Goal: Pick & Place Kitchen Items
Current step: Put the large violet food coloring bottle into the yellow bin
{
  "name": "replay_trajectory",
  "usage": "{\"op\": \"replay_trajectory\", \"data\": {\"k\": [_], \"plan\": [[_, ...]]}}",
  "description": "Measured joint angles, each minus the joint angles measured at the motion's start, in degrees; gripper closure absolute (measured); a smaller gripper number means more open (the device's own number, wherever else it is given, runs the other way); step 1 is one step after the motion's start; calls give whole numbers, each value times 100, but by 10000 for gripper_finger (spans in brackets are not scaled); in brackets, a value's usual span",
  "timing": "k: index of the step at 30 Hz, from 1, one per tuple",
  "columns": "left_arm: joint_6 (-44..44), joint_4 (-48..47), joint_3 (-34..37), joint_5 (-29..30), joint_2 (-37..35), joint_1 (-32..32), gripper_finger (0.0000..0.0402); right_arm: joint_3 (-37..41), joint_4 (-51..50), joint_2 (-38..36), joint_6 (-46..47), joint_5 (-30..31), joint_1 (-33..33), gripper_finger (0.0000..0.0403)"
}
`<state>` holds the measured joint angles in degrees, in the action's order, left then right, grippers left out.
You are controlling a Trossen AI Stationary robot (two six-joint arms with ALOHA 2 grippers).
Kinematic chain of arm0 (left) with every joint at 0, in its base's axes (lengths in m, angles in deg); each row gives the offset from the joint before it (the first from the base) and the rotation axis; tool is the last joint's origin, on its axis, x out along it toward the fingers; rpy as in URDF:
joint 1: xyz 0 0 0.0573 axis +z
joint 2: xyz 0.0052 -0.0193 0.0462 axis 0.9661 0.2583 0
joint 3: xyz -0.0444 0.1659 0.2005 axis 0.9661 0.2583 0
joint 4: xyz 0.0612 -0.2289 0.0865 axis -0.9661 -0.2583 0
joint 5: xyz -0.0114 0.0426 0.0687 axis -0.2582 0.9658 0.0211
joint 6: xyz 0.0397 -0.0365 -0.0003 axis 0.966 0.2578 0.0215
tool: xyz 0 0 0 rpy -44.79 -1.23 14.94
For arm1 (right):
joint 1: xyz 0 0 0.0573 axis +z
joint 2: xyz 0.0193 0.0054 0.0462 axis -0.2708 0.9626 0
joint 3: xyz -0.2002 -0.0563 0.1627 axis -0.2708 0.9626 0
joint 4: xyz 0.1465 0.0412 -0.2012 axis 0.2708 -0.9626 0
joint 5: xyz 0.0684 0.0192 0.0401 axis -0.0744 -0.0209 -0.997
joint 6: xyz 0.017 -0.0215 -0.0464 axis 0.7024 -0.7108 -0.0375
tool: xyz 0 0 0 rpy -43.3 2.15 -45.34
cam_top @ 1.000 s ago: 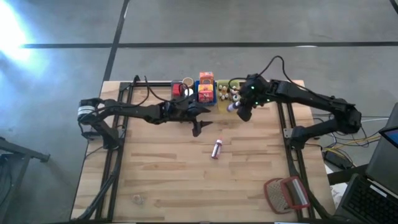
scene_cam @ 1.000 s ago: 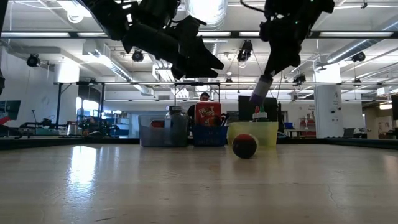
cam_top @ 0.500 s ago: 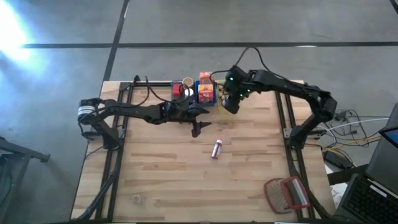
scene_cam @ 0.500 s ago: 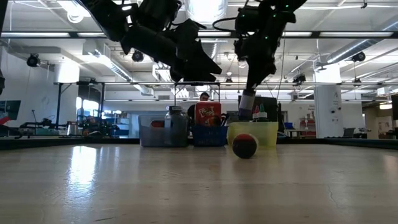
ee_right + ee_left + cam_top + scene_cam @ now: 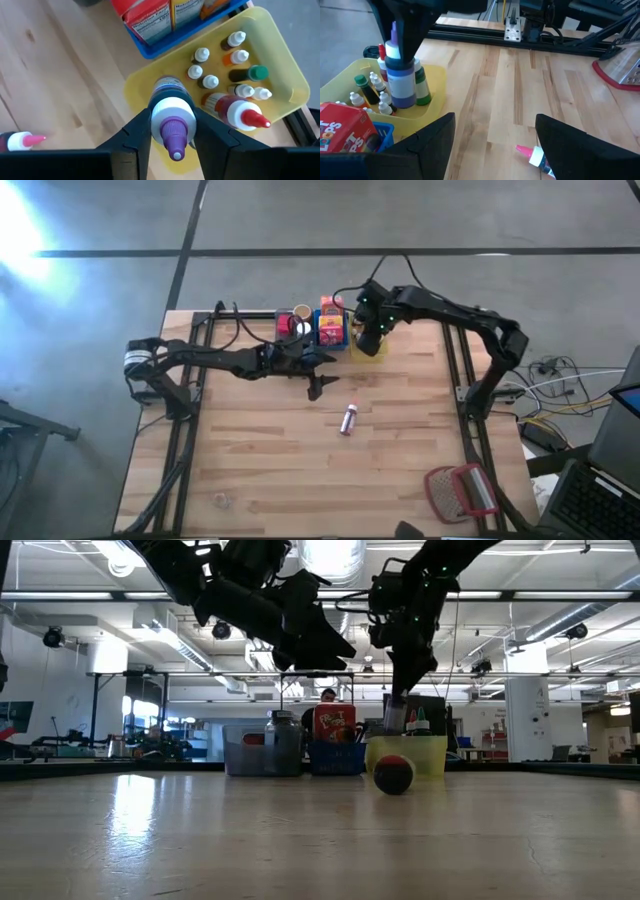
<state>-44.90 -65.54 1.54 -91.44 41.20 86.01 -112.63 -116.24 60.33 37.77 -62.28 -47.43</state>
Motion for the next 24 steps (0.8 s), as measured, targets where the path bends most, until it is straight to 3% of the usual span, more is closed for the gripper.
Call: {"op": "replay_trajectory", "data": {"k": [7, 14, 24], "plan": [[0, 6, 0, 0, 0, 0, 119, 4, 178, 219, -8, -2, -42, 270], [0, 11, 0, 0, 0, 0, 119, 7, 288, 554, -108, -7, -105, 289], [0, 13, 0, 0, 0, 0, 119, 7, 403, 929, -172, -28, -176, 276]]}}
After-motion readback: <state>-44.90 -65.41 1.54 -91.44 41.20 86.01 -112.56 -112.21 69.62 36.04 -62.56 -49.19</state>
